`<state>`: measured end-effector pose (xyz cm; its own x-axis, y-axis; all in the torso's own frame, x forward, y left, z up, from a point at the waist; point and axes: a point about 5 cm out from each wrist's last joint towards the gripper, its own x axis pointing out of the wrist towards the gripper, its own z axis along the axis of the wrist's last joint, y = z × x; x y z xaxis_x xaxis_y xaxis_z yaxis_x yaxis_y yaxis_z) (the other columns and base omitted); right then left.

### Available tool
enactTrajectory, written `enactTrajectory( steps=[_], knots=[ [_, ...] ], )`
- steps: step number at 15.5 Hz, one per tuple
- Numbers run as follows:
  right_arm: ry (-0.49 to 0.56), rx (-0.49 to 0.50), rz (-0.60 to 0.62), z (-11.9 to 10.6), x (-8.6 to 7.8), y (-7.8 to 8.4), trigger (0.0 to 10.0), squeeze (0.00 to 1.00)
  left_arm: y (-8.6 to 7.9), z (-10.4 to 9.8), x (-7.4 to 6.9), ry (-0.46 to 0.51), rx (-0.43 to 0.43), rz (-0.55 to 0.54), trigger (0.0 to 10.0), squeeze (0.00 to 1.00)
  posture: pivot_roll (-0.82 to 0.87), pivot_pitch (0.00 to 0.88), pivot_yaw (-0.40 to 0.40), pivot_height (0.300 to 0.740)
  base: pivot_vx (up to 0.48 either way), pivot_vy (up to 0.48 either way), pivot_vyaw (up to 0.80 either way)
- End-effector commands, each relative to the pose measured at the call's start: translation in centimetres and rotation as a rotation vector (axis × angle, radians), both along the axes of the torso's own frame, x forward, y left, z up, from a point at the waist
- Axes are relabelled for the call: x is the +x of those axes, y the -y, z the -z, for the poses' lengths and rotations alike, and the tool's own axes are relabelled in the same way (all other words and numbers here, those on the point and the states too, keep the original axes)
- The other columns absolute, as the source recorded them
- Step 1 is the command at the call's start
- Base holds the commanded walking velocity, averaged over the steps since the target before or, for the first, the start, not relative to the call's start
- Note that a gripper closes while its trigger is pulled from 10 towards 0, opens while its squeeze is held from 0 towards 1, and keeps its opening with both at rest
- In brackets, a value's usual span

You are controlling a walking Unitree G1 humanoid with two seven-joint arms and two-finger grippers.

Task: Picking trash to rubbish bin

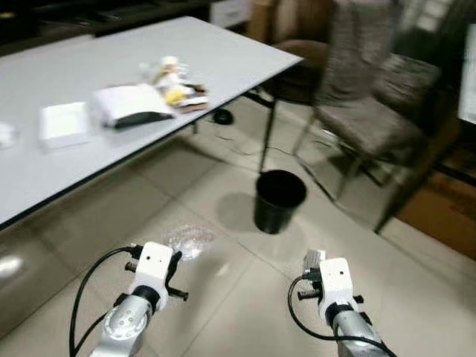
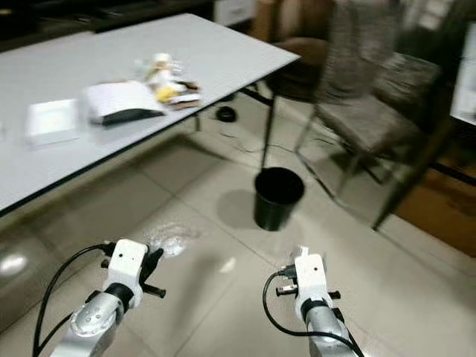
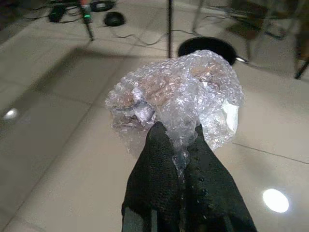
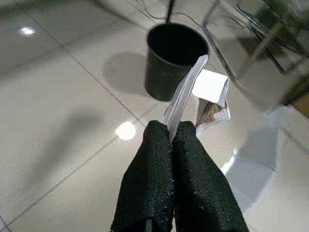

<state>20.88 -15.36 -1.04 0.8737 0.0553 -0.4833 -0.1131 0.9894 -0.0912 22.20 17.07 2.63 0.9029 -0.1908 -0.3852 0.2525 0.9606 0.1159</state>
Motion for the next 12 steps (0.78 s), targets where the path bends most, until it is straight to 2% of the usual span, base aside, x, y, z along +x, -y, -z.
enactTrajectory(
  steps=[1,3,7,12],
  knots=[
    [0.004,-0.007,0.033,0.3,0.0,0.6,10.0,0.00,0.2,0.0,0.5,0.027,0.016,0.013,10.0,0.00,-0.04,0.000,-0.061,0.740,0.000,0.000,-0.80],
    [-0.008,-0.012,0.041,0.8,-0.2,0.8,10.0,0.00,0.5,0.2,0.8,0.037,0.026,0.043,10.0,0.00,-0.04,0.000,-0.058,0.740,0.000,0.000,-0.80],
    [-0.040,-0.032,0.023,1.5,-0.6,0.9,10.0,0.00,1.0,0.3,1.3,0.037,0.019,0.090,10.0,0.00,-0.05,0.000,-0.047,0.740,0.340,0.000,-0.75],
    [0.000,-0.019,0.008,1.2,0.0,0.5,10.0,0.00,1.4,0.5,1.8,0.042,0.008,0.124,10.0,0.00,-0.06,0.000,-0.034,0.740,0.436,0.000,0.00]
  ],
)
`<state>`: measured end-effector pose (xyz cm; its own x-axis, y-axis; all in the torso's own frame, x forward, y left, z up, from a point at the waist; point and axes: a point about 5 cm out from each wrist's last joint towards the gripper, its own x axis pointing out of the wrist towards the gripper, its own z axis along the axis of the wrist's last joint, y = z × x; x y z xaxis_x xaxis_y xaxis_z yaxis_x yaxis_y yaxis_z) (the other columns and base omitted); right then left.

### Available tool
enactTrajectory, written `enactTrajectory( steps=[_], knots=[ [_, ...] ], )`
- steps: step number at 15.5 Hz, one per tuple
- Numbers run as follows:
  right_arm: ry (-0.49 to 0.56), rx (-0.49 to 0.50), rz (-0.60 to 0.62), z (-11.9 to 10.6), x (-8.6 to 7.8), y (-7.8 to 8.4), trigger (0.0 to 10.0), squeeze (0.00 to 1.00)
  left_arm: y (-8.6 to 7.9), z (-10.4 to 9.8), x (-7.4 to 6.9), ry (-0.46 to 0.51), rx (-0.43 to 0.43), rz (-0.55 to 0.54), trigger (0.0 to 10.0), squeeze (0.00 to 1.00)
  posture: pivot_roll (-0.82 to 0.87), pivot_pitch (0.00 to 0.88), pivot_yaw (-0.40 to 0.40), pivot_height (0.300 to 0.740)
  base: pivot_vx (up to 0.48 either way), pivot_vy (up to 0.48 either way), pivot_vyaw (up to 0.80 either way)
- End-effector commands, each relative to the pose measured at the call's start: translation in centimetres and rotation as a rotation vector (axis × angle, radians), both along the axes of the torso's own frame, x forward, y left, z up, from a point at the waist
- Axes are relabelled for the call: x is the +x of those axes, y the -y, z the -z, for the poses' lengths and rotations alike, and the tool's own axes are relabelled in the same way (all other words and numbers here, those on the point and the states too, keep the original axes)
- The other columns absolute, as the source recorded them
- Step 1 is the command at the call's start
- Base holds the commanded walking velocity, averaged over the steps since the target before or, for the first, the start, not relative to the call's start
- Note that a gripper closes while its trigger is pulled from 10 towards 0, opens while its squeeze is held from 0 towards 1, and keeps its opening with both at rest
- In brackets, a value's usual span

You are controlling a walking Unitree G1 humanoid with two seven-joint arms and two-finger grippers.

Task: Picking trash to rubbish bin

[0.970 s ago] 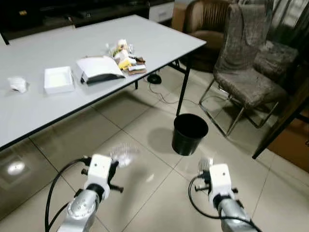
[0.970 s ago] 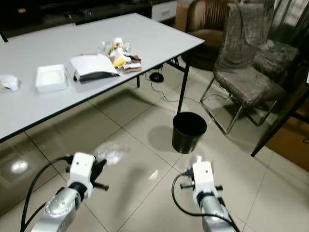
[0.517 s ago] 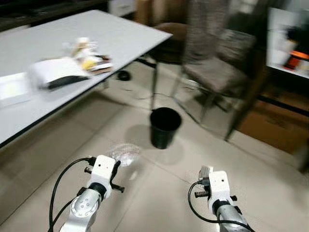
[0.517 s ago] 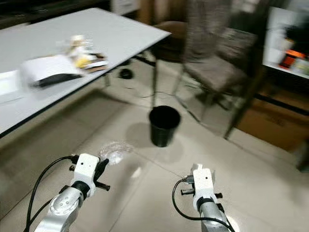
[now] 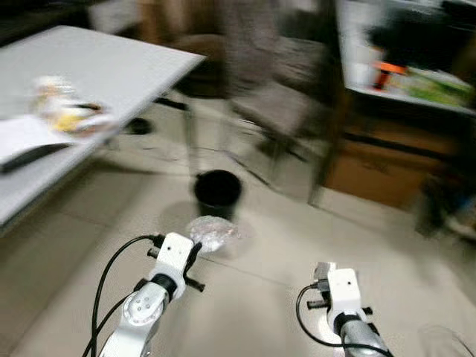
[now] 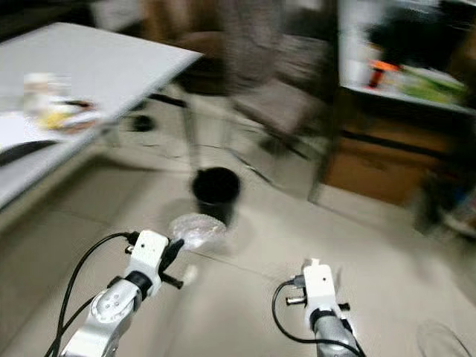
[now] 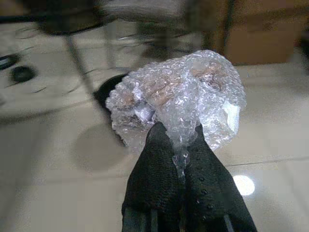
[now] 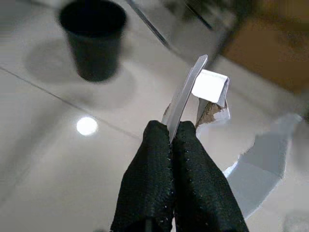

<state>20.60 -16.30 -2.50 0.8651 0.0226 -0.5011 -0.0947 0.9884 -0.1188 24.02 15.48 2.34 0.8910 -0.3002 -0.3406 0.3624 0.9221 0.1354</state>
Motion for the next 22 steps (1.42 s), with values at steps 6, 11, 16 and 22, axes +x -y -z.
enactTrajectory(
  steps=[6,11,16,22],
  knots=[
    [0.039,-0.012,-0.042,-0.53,0.88,-0.53,10.0,0.00,0.12,0.24,0.29,-0.014,-0.004,0.021,10.0,0.00,-0.06,0.000,-0.036,0.740,0.472,0.000,0.00],
    [0.024,0.004,-0.014,-0.25,0.66,-0.25,10.0,0.00,0.16,0.09,0.65,-0.006,-0.004,0.032,10.0,0.00,-0.06,0.000,-0.033,0.740,0.480,0.000,-0.11],
    [0.022,0.011,-0.007,-0.20,0.57,-0.30,10.0,0.00,0.19,0.09,0.80,-0.006,-0.004,0.038,10.0,0.00,-0.06,0.000,-0.029,0.740,0.480,0.000,-0.79],
    [0.027,-0.003,-0.028,-0.23,0.63,-0.29,10.0,0.00,0.35,0.10,1.01,-0.003,-0.007,0.042,10.0,0.00,-0.07,0.000,-0.029,0.740,0.480,0.000,-0.30]
  ],
)
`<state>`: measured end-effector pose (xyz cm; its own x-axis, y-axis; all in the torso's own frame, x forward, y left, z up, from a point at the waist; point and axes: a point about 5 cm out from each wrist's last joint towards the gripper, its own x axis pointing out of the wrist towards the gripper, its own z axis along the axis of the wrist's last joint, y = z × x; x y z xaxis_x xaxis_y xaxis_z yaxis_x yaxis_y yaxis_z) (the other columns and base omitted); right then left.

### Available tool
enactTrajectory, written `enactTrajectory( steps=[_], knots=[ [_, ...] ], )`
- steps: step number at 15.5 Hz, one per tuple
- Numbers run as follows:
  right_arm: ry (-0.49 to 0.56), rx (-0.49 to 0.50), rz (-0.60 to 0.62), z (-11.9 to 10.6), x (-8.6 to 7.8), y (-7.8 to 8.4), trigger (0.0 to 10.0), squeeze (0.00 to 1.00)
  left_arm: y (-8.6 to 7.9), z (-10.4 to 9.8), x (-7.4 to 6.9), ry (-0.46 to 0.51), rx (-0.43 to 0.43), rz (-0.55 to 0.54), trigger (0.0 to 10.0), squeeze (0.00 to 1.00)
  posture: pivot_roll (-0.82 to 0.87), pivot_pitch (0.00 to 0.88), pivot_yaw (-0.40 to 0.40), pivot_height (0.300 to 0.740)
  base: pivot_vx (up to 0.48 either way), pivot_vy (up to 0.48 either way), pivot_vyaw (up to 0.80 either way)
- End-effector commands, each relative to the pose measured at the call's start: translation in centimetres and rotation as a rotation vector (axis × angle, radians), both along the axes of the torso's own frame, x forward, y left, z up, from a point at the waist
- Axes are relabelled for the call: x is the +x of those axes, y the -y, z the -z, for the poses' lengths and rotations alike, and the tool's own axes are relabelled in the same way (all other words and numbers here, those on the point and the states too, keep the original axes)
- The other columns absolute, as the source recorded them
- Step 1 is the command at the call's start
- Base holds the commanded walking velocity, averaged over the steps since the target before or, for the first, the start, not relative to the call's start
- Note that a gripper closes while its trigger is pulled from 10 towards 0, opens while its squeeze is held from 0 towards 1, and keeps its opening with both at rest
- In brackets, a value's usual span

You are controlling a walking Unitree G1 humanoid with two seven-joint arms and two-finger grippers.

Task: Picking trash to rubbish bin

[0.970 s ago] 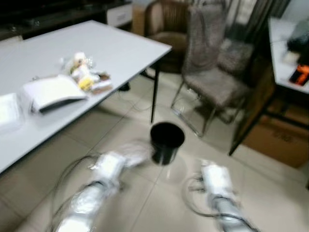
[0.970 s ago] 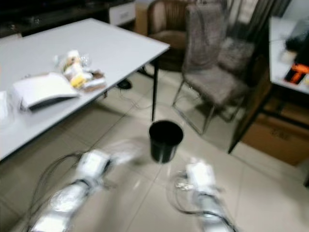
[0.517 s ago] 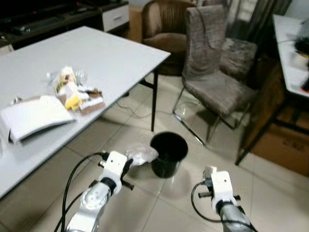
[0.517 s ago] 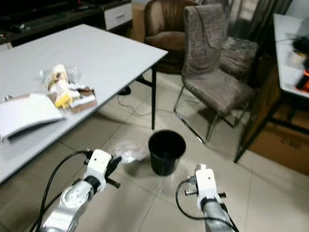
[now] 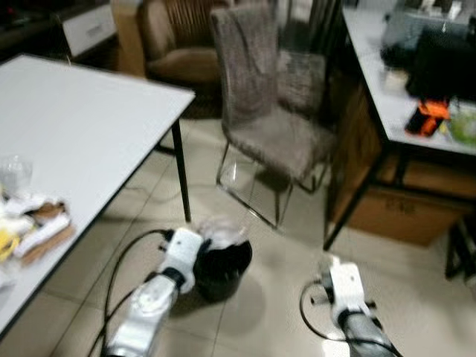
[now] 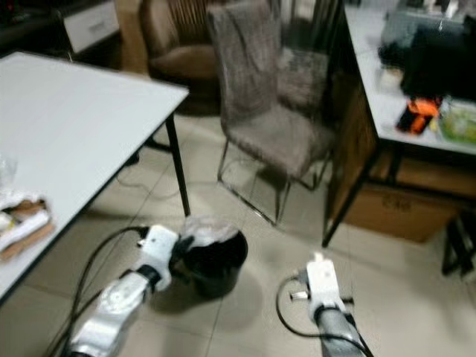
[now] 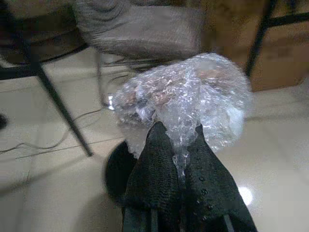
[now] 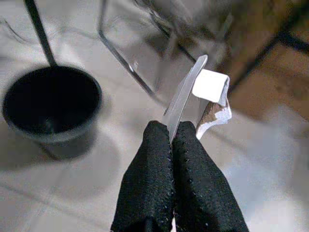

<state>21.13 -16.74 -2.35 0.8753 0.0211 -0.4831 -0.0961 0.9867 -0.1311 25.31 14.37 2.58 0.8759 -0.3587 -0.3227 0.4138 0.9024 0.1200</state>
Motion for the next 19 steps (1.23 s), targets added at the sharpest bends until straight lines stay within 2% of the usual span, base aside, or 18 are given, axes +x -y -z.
enactTrajectory(
  steps=[1,8,10,15,18,19],
  knots=[
    [0.009,0.007,-0.027,-0.1,0.2,-0.8,10.0,0.00,-0.8,0.4,-0.3,-0.015,0.015,-0.017,10.0,0.00,-0.07,0.000,-0.030,0.740,0.480,0.000,0.00],
    [0.003,-0.014,-0.077,-0.1,0.5,-0.9,10.0,0.00,-1.0,0.4,-0.3,-0.019,0.019,-0.023,10.0,0.00,-0.07,0.000,-0.027,0.740,0.480,0.000,0.00],
    [-0.006,-0.015,-0.085,-0.1,0.5,-0.9,10.0,0.00,-1.1,0.7,-0.4,-0.035,0.007,-0.034,10.0,0.00,-0.07,0.000,-0.027,0.740,0.000,0.000,0.00],
    [-0.032,-0.068,-0.126,0.1,0.2,-0.7,10.0,0.00,-0.2,2.3,-1.2,-0.124,0.104,0.086,10.0,0.00,-0.09,0.000,-0.021,0.740,0.000,0.000,0.00],
    [-0.034,-0.094,-0.106,-0.2,0.3,0.0,10.0,0.00,0.5,3.0,-0.5,-0.151,0.151,0.131,10.0,0.00,-0.13,0.000,-0.002,0.740,0.000,0.000,0.00],
    [-0.025,-0.106,-0.121,-0.7,0.3,0.2,10.0,0.00,0.9,3.2,0.2,-0.161,0.188,0.141,10.0,0.00,-0.14,0.000,0.005,0.740,0.000,0.000,0.00]
  ],
)
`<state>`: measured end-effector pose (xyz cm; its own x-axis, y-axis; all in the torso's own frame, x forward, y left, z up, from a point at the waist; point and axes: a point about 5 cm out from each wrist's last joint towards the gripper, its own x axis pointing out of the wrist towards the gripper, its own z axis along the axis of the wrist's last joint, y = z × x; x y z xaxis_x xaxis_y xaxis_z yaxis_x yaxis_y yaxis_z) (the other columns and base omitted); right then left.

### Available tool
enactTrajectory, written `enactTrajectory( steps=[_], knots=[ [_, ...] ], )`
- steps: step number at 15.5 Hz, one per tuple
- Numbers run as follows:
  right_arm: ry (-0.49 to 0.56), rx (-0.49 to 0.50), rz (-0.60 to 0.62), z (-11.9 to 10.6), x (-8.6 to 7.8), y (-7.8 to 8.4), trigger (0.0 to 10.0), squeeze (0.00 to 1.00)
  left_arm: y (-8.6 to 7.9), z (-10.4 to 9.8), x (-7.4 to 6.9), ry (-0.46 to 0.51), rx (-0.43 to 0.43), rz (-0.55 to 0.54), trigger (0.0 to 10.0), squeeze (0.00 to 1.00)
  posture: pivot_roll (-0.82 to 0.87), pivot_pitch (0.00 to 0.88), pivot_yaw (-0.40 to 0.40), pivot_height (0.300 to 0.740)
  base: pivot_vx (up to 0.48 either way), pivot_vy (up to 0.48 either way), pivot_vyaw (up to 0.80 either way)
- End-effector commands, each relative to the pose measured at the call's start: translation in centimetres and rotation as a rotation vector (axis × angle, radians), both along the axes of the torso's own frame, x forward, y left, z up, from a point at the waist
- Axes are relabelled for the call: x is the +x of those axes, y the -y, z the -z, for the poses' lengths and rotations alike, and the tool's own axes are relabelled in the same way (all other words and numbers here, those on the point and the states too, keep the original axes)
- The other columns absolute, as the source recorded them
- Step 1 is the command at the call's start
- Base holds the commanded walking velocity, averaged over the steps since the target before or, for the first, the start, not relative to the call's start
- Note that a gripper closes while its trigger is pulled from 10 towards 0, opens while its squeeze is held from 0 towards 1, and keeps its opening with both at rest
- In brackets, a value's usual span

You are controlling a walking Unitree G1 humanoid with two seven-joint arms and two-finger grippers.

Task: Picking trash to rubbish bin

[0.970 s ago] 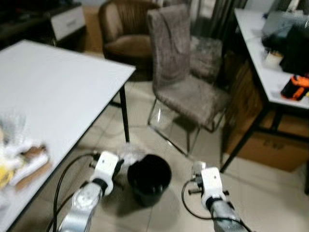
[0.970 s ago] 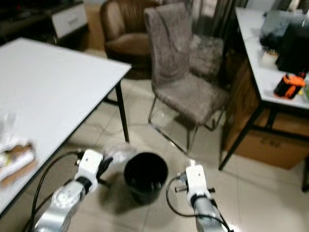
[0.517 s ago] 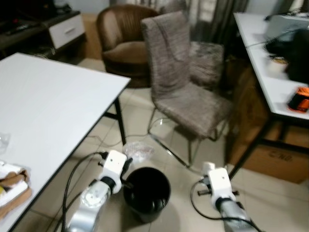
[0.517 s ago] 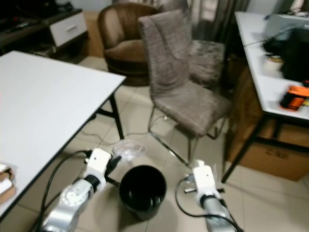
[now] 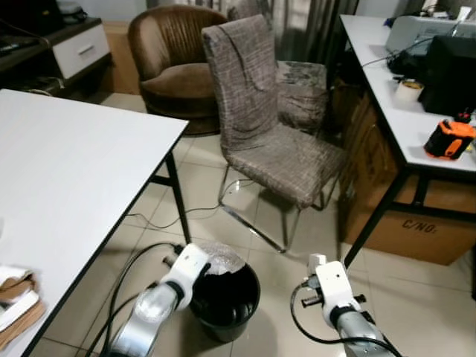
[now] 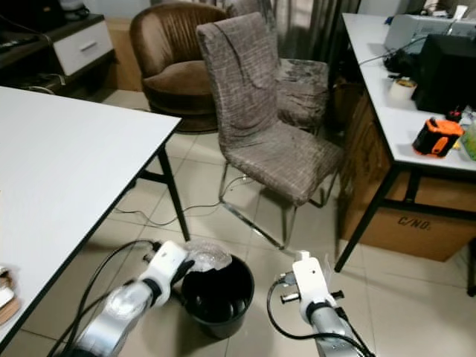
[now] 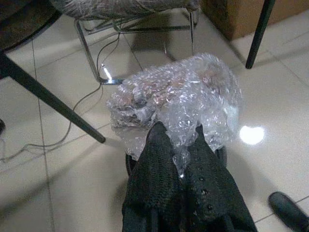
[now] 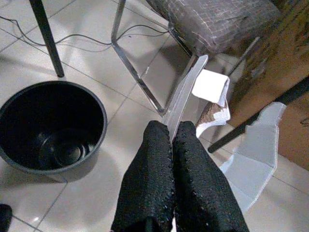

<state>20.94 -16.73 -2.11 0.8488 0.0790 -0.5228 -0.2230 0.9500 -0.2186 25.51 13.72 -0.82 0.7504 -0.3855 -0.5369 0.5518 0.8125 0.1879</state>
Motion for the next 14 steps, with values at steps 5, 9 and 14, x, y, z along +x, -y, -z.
enactTrajectory(
  steps=[5,9,14],
  knots=[
    [0.006,0.031,-0.158,-2.6,-1.6,0.1,10.0,0.00,1.6,-0.8,3.5,0.059,0.140,-0.007,10.0,0.00,-0.20,0.040,0.013,0.740,0.000,0.000,0.00],
    [0.021,0.075,-0.252,-4.4,-2.6,-0.6,10.0,0.00,0.8,-1.3,4.9,0.053,0.198,-0.071,10.0,0.00,-0.20,0.059,0.017,0.740,0.000,0.000,0.00],
    [0.013,0.064,-0.260,-5.1,-2.6,-0.4,10.0,0.00,0.6,-2.1,5.8,0.103,0.217,-0.076,10.0,0.00,-0.20,0.079,0.016,0.740,0.000,0.000,0.00]
  ],
)
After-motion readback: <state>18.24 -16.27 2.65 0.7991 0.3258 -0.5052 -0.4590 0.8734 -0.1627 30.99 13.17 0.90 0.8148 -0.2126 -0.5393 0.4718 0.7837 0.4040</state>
